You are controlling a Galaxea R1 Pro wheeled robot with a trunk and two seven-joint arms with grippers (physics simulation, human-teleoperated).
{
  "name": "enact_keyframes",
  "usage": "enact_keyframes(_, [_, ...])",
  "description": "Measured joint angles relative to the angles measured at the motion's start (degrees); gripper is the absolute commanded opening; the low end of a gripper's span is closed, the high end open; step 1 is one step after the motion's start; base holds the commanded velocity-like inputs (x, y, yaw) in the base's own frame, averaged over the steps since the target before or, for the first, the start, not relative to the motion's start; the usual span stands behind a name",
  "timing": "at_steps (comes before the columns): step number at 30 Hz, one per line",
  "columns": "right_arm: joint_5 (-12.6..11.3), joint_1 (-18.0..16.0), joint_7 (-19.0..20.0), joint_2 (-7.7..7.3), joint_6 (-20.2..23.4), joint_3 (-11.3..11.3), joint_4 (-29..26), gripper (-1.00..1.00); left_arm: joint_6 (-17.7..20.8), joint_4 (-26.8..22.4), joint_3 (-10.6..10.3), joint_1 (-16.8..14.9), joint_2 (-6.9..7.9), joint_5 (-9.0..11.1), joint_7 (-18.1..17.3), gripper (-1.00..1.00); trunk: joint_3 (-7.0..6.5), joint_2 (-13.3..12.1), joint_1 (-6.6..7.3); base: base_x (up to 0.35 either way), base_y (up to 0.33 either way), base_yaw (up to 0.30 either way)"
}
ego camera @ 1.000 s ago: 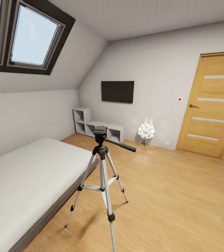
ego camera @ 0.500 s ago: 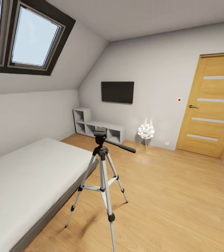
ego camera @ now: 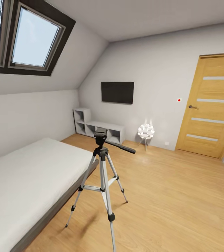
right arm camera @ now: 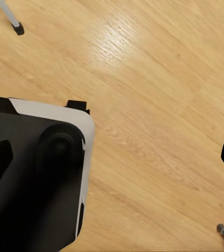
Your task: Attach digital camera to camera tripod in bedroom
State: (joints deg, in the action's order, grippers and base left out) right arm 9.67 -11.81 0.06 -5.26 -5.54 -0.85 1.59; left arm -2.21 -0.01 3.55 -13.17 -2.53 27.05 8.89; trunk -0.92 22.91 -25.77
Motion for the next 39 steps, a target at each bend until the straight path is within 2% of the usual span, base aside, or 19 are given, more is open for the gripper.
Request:
enact_keyframes(22, [0.18,0.00,-0.22,-0.52,-0.74,0.08,0.00,1.00,-0.09,0.00,-0.01,0.00,0.09,0.00,0.08,-1.00,-0.01,-0.03,0.01,0.000,0.000,0.000])
enact_keyframes(39, [0.05,0.00,-0.26,-0.19,-0.52,0.02,0.00,1.00,-0.19,0.00,-0.01,0.00,0.24,0.08,0.13,-1.00,-0.01,-0.03,0.01,0.000,0.000,0.000])
